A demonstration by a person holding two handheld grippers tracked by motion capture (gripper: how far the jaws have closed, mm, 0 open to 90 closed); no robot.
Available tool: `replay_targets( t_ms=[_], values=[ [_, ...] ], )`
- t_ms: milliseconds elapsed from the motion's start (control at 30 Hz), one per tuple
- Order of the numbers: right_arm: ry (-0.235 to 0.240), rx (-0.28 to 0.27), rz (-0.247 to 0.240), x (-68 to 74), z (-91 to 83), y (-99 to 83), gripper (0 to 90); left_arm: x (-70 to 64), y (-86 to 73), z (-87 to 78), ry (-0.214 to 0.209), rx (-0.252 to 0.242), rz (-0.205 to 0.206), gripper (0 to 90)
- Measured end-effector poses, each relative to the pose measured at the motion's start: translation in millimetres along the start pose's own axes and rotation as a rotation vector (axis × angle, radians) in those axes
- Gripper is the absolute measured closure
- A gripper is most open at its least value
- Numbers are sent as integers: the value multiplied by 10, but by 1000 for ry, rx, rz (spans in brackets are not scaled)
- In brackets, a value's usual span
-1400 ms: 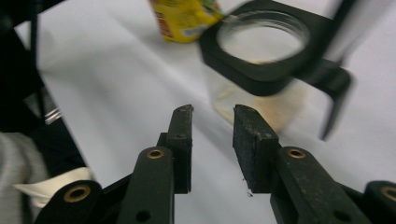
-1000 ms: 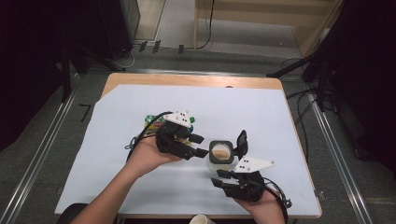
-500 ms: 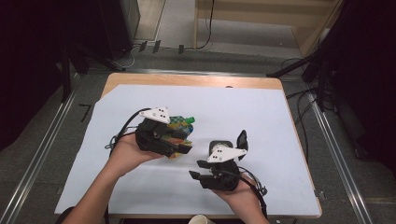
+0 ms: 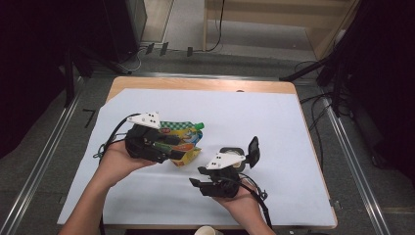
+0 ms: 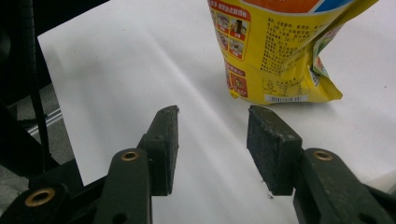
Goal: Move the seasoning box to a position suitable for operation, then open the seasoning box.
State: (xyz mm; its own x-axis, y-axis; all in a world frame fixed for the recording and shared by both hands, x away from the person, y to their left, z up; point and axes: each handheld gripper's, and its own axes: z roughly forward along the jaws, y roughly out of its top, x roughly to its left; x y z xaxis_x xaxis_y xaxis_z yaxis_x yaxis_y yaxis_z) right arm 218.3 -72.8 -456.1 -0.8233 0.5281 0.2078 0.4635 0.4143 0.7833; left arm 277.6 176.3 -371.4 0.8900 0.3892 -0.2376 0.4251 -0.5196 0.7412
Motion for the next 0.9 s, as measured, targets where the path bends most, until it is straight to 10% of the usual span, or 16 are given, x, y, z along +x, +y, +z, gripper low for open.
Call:
replay_targets(
  t_ms=[900],
  values=[
    [22, 15, -23, -4, 110, 33, 526, 235, -394, -390, 36, 39, -72, 479]
  ],
)
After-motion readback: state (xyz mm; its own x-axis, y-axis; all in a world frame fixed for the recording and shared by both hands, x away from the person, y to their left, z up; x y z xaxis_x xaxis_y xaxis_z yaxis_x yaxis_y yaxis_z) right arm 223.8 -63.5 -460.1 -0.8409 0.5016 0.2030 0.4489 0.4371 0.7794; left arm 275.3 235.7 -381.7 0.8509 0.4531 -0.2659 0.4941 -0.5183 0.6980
